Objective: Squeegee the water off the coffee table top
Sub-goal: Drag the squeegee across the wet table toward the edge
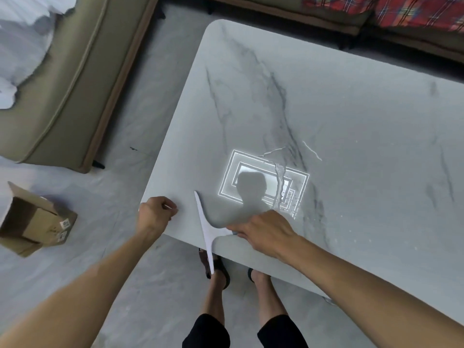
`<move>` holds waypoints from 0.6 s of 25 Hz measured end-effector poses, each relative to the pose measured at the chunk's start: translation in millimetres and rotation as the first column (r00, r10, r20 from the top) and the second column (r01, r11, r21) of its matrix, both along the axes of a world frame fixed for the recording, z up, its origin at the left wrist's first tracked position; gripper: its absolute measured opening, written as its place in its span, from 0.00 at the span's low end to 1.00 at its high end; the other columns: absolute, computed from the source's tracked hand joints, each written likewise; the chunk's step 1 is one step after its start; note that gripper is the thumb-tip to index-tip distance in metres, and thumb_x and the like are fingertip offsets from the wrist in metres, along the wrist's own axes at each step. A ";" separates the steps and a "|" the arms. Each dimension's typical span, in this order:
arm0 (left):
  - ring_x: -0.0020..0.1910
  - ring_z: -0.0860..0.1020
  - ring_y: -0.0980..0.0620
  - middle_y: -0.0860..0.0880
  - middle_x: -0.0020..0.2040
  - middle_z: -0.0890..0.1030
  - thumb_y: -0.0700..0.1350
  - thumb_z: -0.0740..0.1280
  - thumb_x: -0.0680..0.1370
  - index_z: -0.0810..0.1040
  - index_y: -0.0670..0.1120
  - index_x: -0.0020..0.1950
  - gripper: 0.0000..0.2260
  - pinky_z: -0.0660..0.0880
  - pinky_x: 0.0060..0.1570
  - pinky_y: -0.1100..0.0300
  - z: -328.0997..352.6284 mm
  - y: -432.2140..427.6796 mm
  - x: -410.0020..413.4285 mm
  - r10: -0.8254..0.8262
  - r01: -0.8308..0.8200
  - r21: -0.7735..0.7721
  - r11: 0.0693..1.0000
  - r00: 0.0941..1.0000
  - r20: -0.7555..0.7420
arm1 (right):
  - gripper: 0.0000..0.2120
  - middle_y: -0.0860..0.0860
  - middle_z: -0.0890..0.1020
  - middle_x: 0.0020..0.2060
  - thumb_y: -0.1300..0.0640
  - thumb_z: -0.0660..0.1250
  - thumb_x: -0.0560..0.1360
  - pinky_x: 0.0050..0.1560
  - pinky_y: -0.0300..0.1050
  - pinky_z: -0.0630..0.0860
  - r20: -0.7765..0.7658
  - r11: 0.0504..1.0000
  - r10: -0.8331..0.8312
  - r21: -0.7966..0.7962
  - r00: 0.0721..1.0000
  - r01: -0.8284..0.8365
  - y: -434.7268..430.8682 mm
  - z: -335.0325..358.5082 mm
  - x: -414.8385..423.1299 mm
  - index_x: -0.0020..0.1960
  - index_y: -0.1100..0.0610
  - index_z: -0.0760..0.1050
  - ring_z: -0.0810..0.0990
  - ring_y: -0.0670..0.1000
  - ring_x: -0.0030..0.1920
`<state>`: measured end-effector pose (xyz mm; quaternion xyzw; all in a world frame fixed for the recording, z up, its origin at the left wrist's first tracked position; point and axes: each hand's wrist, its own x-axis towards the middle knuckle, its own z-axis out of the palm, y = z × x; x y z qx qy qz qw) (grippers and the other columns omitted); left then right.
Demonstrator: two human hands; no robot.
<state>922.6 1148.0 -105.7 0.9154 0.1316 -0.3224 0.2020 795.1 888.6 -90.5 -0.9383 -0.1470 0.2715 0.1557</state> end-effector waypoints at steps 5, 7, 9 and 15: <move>0.35 0.82 0.50 0.48 0.31 0.83 0.47 0.60 0.79 0.80 0.47 0.45 0.10 0.76 0.39 0.56 -4.5 -21.2 -9.9 0.091 -0.091 -0.005 0.996 0.996 -0.010 | 0.20 0.44 0.78 0.35 0.54 0.70 0.71 0.23 0.40 0.65 0.123 0.986 -0.049 -0.155 0.991 0.068 -105.3 15.1 -22.1 0.55 0.33 0.71 0.68 0.49 0.24; 0.38 0.82 0.50 0.50 0.38 0.84 0.50 0.60 0.79 0.77 0.50 0.52 0.08 0.72 0.35 0.58 -2.5 -35.4 -10.0 0.085 -0.085 -0.031 0.996 0.996 -0.004 | 0.28 0.45 0.75 0.32 0.55 0.73 0.67 0.21 0.40 0.60 0.090 0.971 -0.057 -0.227 0.994 0.076 -142.8 29.7 -29.6 0.58 0.29 0.70 0.69 0.50 0.22; 0.44 0.80 0.47 0.50 0.48 0.81 0.49 0.61 0.78 0.73 0.49 0.60 0.11 0.72 0.37 0.58 -0.6 -44.9 -6.4 0.072 -0.072 -0.068 0.995 0.997 0.000 | 0.30 0.46 0.68 0.26 0.54 0.73 0.68 0.21 0.40 0.55 0.078 0.954 -0.043 -0.293 0.996 0.064 -161.7 40.3 -31.5 0.61 0.29 0.67 0.67 0.52 0.20; 0.56 0.75 0.43 0.45 0.63 0.75 0.46 0.63 0.78 0.67 0.46 0.67 0.18 0.75 0.55 0.48 6.8 -11.7 18.7 0.373 -0.361 -0.158 0.919 0.926 0.057 | 0.12 0.45 0.78 0.35 0.43 0.50 0.80 0.28 0.42 0.59 0.050 0.996 0.050 -0.083 0.997 -0.045 -70.6 42.3 30.8 0.60 0.32 0.67 0.76 0.54 0.30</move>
